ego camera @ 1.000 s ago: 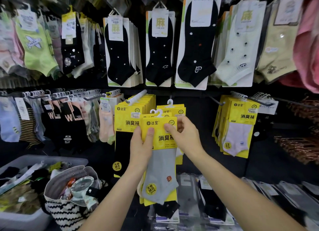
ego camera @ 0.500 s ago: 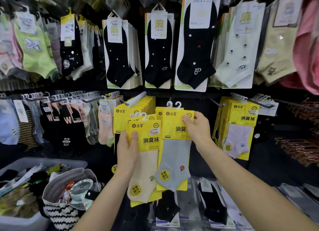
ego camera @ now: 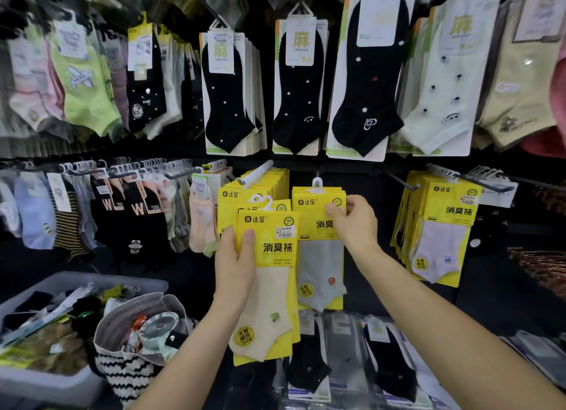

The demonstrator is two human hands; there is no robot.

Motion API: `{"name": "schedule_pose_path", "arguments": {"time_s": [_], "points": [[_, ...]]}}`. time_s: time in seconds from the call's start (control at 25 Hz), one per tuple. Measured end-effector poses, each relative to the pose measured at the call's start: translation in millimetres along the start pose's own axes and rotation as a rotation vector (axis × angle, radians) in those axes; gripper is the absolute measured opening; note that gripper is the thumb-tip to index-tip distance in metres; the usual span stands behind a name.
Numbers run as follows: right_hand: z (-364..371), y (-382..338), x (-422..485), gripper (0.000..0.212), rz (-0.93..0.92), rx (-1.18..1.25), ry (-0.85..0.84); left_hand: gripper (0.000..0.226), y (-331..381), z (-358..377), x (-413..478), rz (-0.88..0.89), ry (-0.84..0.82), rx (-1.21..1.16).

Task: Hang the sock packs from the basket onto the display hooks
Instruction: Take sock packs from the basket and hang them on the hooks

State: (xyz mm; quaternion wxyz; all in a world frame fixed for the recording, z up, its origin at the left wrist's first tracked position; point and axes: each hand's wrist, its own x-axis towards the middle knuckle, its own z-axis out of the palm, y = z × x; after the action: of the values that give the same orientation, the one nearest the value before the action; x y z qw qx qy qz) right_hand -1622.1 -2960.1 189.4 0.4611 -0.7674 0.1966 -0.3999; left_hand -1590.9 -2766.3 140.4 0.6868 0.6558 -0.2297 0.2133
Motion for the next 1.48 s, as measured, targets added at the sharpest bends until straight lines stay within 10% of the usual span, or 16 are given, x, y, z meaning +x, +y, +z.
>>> {"name": "schedule_pose_path", "arguments": {"time_s": [0.24, 1.24, 1.48], "points": [[-1.1, 0.2, -47.1, 0.021, -0.224, 0.028, -0.156, 0.008, 13.3, 26.4, -8.5, -0.038, -0.042, -0.065], [-12.5, 7.6, -12.4, 0.02, -0.026, 0.039, 0.06, 0.016, -4.0, -1.1, -12.8, -0.042, 0.014, -0.002], [-26.6, -13.3, -39.4, 0.014, -0.197, 0.203, -0.316, 0.016, 7.4, 29.7, -28.0, 0.001, -0.246, 0.0]]}}
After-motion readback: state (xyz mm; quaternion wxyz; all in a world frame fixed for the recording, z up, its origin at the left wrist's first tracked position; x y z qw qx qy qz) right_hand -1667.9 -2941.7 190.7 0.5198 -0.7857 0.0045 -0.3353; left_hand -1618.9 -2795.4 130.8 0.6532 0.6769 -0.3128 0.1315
